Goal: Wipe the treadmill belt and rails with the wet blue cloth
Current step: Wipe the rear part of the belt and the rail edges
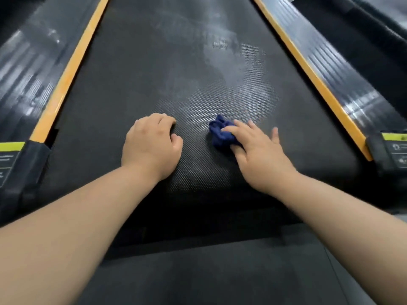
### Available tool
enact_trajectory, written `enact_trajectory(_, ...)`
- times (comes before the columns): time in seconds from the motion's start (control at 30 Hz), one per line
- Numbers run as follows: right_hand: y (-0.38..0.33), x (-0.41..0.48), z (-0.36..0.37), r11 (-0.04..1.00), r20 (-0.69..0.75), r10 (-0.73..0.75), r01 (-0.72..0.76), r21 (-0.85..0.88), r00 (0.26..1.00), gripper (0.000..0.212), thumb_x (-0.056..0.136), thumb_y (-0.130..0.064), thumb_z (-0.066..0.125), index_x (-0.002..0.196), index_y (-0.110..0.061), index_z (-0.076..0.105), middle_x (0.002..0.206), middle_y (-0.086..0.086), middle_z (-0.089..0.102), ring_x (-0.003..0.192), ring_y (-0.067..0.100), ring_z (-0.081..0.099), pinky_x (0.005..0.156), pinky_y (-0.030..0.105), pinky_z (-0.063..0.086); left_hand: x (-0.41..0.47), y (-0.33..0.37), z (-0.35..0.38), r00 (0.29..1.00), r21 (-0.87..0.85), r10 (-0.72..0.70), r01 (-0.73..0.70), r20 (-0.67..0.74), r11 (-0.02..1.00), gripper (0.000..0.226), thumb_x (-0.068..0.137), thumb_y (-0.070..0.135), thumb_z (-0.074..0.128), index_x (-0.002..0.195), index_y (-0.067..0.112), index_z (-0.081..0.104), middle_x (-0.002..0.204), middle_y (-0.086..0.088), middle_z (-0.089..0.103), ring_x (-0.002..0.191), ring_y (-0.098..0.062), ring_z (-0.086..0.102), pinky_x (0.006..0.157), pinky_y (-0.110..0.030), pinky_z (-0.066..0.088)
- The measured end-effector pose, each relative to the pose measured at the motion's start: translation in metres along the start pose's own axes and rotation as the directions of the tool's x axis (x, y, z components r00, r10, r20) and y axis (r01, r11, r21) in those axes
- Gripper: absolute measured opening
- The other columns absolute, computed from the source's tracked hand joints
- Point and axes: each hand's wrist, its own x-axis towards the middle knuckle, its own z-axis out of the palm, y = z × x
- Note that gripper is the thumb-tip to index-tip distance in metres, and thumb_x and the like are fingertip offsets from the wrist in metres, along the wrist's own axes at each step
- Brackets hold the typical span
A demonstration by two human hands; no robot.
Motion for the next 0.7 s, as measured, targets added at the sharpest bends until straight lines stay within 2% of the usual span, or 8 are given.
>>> enact_trajectory(0.1, 0.016, -0.056, -0.010, 0.995, -0.014, -0.044, 0.043, -0.089, 0.999, 0.040, 0.097, -0.031, 0.045, 0.134, -0.043, 0.039, 0.152, -0.017, 0.029, 0.145, 0.015, 0.017, 0.113, 0.053, -0.005, 0.003, 0.006, -0.006, 0.999, 0.007, -0.016, 0.016, 0.052, 1.000, 0.032, 0.089, 0.025, 0.049, 0.118, 0.017, 0.061, 0.120, -0.005, 0.056, 0.108, -0.030, 0.048, 0.089, -0.041, 0.040)
enact_trajectory(0.17, 0.022, -0.059, -0.012, 0.989, -0.021, -0.040, 0.037, -0.144, 0.999, 0.038, 0.097, -0.035, 0.044, 0.133, -0.045, 0.040, 0.150, -0.019, 0.032, 0.145, 0.016, 0.019, 0.113, 0.054, -0.006, 0.006, 0.012, -0.008, 0.995, -0.007, 0.012, -0.012, 0.103, 1.000, 0.031, 0.088, 0.025, 0.050, 0.116, 0.019, 0.062, 0.122, -0.004, 0.054, 0.109, -0.029, 0.047, 0.091, -0.040, 0.040)
enact_trajectory(0.3, 0.029, 0.005, -0.009, 0.989, -0.030, 0.077, -0.080, -0.124, 0.997, 0.037, 0.099, -0.035, 0.038, 0.134, -0.044, 0.038, 0.152, -0.018, 0.028, 0.146, 0.018, 0.011, 0.112, 0.058, -0.007, 0.008, 0.036, 0.001, 0.975, -0.075, 0.155, -0.145, 0.158, 0.987, 0.034, 0.086, 0.022, 0.051, 0.118, 0.019, 0.061, 0.130, 0.001, 0.051, 0.116, -0.026, 0.046, 0.096, -0.037, 0.038)
enact_trajectory(0.43, 0.032, 0.081, 0.001, 0.979, -0.060, 0.171, -0.176, -0.101, 0.983, 0.039, 0.100, -0.030, 0.034, 0.138, -0.038, 0.037, 0.154, -0.011, 0.025, 0.146, 0.024, 0.010, 0.111, 0.062, -0.003, 0.004, 0.046, 0.016, 0.990, -0.056, 0.137, -0.135, 0.038, 0.989, 0.029, 0.081, 0.020, 0.047, 0.105, 0.011, 0.062, 0.111, -0.006, 0.058, 0.099, -0.029, 0.051, 0.082, -0.037, 0.040)
enact_trajectory(0.5, 0.028, 0.092, 0.005, 0.983, -0.059, 0.172, -0.175, -0.063, 0.983, 0.039, 0.100, -0.029, 0.033, 0.138, -0.038, 0.036, 0.154, -0.011, 0.025, 0.146, 0.025, 0.009, 0.111, 0.062, -0.003, 0.005, 0.047, 0.016, 0.992, -0.054, 0.124, -0.122, 0.030, 0.991, 0.027, 0.081, 0.018, 0.050, 0.105, 0.012, 0.061, 0.109, -0.006, 0.058, 0.096, -0.029, 0.051, 0.080, -0.037, 0.040)
enact_trajectory(0.6, 0.028, 0.056, -0.001, 0.991, -0.050, 0.133, -0.135, -0.021, 0.990, 0.037, 0.099, -0.031, 0.036, 0.136, -0.039, 0.038, 0.154, -0.012, 0.025, 0.146, 0.022, 0.010, 0.112, 0.061, -0.003, 0.005, 0.050, 0.011, 0.990, -0.025, 0.105, -0.103, 0.089, 0.994, 0.027, 0.083, 0.018, 0.050, 0.108, 0.013, 0.059, 0.111, -0.006, 0.057, 0.097, -0.030, 0.051, 0.081, -0.037, 0.039)
enact_trajectory(0.7, 0.035, -0.020, -0.010, 0.996, -0.050, 0.085, -0.086, -0.023, 0.995, 0.036, 0.098, -0.031, 0.039, 0.133, -0.040, 0.040, 0.154, -0.014, 0.026, 0.146, 0.019, 0.014, 0.113, 0.058, -0.001, 0.004, 0.059, 0.006, 0.987, 0.064, 0.043, -0.054, 0.156, 0.997, 0.030, 0.084, 0.024, 0.041, 0.109, 0.014, 0.055, 0.112, -0.007, 0.053, 0.098, -0.032, 0.050, 0.080, -0.039, 0.040)
